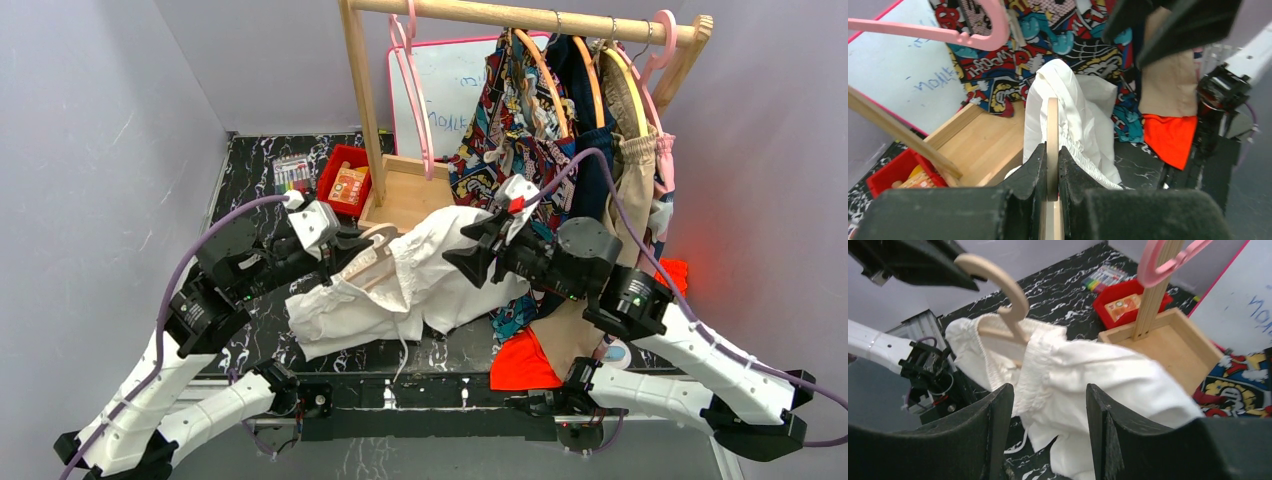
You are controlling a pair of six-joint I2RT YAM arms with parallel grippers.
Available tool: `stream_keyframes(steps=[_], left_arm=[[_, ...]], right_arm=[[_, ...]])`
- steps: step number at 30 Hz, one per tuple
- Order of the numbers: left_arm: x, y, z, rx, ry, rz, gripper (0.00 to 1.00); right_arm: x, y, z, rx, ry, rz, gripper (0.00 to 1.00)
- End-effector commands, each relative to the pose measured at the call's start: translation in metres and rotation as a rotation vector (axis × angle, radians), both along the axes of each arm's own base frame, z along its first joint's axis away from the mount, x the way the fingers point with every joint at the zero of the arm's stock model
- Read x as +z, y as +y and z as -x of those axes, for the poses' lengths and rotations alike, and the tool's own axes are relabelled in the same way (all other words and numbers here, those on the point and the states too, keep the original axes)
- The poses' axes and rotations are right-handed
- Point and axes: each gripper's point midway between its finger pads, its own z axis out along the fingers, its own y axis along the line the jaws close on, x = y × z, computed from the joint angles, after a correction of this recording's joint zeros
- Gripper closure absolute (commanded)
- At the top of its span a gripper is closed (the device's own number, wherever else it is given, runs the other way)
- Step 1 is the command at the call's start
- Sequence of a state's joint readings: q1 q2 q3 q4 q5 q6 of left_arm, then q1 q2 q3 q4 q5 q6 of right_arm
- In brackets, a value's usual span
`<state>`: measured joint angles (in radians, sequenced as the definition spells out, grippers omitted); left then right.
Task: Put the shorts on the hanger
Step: Adjust the shorts on the hanger.
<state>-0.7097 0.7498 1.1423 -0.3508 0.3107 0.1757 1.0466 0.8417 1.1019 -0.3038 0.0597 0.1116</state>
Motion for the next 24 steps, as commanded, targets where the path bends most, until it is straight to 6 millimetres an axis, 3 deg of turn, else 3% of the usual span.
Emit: stream_keyframes(steps=[1,6,9,17,20,24], left_arm=[[0.036,0.0,0.039,-0.153,-0.065,0.067,1.0],[0.042,-0.002,0.06,-0.249,-0.061,0.08,1.0],[0.047,-0.006,0.069,-0.307,-0.051,0.09,1.0],[0.051,-0.016,0.081,-0.412,-0.028,0.095,1.0],[0.053,-0.023,0.082,-0.45,-0.02,0.108,1.0],[0.057,-0.032,0.084,-0.509,-0.006,0.123,1.0]], right_arm=[[0.027,-0.015,-0.014,-0.073,-0.117,0.041,0.37],[0.017,-0.009,-0.009,-0.015,-0.121,0.1,0.35],[0.013,0.01,0.01,0.13,-0.103,0.086,0.33],[0.061,0.017,0.051,0.346,-0.188,-0.075,0.3],[0.066,0.028,0.064,0.44,-0.16,-0.083,0.3],[0.069,0.038,0.066,0.48,-0.149,-0.096,0.31]])
